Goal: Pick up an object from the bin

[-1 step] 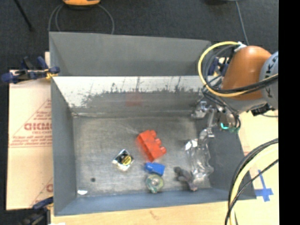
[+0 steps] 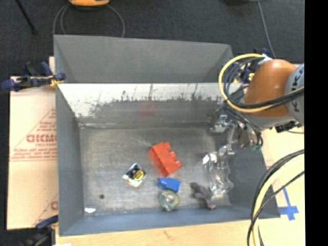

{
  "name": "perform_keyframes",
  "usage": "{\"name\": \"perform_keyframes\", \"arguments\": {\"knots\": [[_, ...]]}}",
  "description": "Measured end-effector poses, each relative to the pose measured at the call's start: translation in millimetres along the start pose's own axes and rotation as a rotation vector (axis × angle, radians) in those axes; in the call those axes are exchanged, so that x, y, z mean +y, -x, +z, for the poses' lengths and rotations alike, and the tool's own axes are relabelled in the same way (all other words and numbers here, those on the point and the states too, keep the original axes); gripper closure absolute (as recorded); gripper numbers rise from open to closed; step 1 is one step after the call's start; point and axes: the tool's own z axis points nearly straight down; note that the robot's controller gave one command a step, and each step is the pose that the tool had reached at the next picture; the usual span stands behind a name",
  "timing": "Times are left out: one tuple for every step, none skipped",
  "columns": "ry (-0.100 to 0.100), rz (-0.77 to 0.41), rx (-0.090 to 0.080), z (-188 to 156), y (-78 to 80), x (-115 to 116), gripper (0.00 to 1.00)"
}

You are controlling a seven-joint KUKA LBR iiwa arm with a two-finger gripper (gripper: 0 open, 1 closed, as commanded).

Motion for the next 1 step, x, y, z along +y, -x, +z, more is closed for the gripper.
{"name": "perform_keyframes", "arguments": {"knots": [[-0.001, 0.025, 0.011, -3.4, -37.8, -15.5, 0.00]]}}
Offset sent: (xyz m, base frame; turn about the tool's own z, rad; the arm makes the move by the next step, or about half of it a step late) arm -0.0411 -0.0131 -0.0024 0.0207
